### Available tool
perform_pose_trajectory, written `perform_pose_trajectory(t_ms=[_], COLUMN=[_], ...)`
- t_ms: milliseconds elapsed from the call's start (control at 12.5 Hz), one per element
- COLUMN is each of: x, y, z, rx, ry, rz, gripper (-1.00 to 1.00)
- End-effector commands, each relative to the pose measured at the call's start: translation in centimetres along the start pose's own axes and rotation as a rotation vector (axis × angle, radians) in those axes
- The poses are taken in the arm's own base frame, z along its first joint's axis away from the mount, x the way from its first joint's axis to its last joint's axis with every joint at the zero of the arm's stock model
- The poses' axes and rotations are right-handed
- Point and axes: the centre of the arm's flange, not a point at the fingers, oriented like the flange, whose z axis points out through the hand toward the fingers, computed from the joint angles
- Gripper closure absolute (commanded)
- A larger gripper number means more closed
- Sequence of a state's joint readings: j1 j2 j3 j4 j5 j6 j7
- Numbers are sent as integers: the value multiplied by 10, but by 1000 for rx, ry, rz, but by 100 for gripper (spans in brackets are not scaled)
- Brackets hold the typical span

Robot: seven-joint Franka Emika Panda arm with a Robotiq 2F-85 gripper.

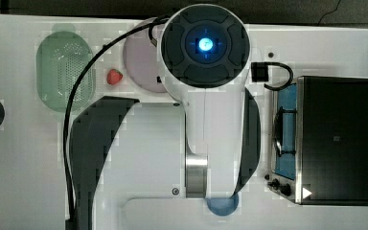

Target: Pick Banana and place it in mug.

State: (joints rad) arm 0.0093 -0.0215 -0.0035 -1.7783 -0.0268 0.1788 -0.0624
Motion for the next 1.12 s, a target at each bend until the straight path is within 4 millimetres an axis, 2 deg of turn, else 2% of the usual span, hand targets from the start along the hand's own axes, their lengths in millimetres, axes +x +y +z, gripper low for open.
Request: perform_pose_trajectory(t_ms=[80,240,560,880,1120], x=[-39,-39,-33,-25,-28], y=[77,76,66,56,51], z=[-64,-50,14,97,164], rx=[12,-7,-41,-53,-62], ry=[-26,-46,-87,-125,-170], rz=[169,166,65,-190,-415], gripper=[-60,-99,-100,-100,-100])
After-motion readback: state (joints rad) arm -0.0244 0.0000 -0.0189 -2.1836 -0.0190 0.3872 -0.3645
